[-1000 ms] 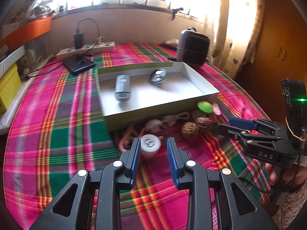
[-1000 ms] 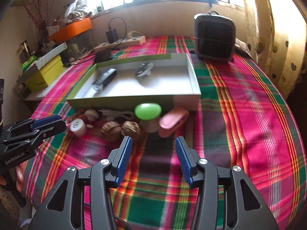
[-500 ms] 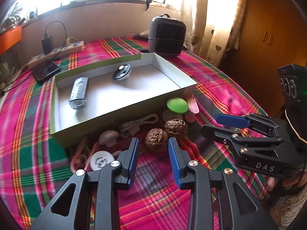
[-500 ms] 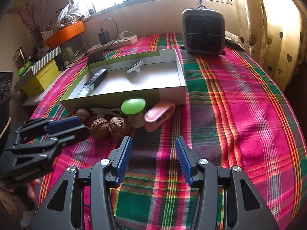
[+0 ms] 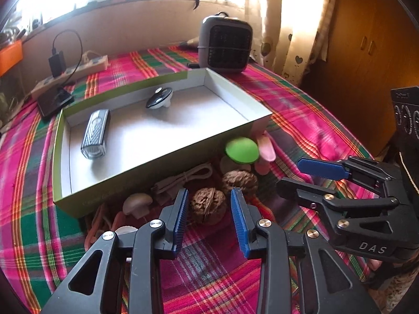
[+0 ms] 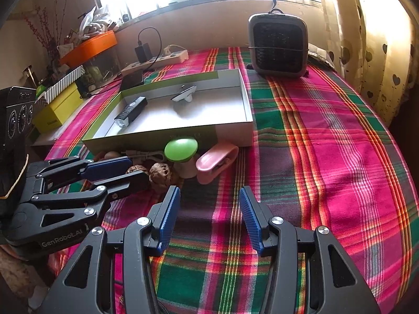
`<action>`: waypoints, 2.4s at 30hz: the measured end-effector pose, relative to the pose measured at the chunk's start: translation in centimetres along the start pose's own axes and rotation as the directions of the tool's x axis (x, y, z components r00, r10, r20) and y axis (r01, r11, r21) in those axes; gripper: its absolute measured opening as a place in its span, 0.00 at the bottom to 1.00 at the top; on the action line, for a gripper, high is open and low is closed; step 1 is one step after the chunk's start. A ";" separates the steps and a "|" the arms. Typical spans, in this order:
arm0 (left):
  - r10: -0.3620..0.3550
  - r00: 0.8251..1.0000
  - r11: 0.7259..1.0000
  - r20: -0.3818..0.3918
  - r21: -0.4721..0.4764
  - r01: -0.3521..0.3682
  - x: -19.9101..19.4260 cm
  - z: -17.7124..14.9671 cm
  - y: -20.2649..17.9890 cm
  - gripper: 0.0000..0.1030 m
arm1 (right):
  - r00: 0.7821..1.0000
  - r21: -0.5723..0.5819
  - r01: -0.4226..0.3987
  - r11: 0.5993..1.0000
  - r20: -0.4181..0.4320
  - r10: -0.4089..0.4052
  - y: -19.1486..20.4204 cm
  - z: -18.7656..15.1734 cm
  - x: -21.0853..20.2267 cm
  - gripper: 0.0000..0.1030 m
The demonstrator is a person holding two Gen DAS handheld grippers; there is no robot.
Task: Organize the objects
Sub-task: 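Grasp a brown walnut with the left tool while the right tool grasps the other walnut, then carry both walnuts over the white box with both tools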
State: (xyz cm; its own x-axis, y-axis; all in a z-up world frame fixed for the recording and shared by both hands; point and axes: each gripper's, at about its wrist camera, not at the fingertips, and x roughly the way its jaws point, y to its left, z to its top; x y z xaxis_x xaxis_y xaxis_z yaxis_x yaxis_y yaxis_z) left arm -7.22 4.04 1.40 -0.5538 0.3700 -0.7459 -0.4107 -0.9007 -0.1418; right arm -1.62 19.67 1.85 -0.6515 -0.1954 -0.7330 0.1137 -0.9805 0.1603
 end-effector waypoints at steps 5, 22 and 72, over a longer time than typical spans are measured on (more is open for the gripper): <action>-0.024 1.000 0.999 -0.015 -0.045 0.023 0.6 -0.2 0.7 0.30 | 1.000 -0.004 -0.004 1.000 0.000 0.004 0.1 0.1 0.1 0.47; -0.025 1.000 0.995 -0.012 -0.100 0.024 -0.8 -1.3 1.6 0.26 | 1.000 -0.017 -0.017 1.000 0.003 0.017 1.1 0.4 0.3 0.47; -0.016 1.000 0.991 0.019 -0.136 0.019 -3.5 -2.7 3.6 0.26 | 0.998 -0.060 -0.055 0.997 -0.030 0.053 4.2 1.5 3.4 0.31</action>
State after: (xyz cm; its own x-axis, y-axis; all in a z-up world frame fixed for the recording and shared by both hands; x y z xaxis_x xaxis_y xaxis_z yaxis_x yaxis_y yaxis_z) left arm -4.79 -1.12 1.75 -0.5604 0.3888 -0.7313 -0.3189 -0.9162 -0.2427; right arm -4.46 14.94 1.03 -0.6214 -0.2478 -0.7433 0.1945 -0.9678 0.1601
